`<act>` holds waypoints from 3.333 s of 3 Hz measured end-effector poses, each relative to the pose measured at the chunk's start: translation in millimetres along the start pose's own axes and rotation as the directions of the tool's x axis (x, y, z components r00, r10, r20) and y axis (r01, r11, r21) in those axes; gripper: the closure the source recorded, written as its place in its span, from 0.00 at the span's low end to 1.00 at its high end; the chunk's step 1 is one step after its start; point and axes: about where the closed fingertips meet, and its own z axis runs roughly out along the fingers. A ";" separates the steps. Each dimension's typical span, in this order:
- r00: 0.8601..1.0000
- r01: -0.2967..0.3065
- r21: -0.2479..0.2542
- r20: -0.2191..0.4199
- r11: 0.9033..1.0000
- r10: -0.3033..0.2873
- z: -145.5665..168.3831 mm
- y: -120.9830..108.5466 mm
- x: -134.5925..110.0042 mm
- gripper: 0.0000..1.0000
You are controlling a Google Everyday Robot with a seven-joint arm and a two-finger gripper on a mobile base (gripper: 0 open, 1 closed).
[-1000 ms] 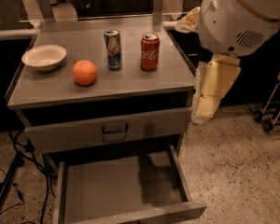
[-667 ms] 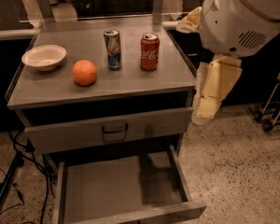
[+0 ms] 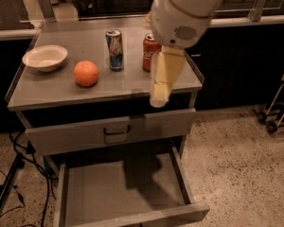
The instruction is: Place orange into middle drawer
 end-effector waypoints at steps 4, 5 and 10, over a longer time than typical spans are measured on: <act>0.978 -0.082 -0.128 -0.202 0.988 0.055 58.0 -33.0 -47.8 0.00; 0.982 -0.074 -0.113 -0.183 0.991 0.052 60.2 -36.9 -54.6 0.00; 0.997 -0.036 -0.082 0.061 0.996 0.041 90.4 -102.1 -108.5 0.00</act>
Offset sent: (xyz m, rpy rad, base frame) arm 0.0085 0.0250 -0.0110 -0.0079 0.0526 0.0153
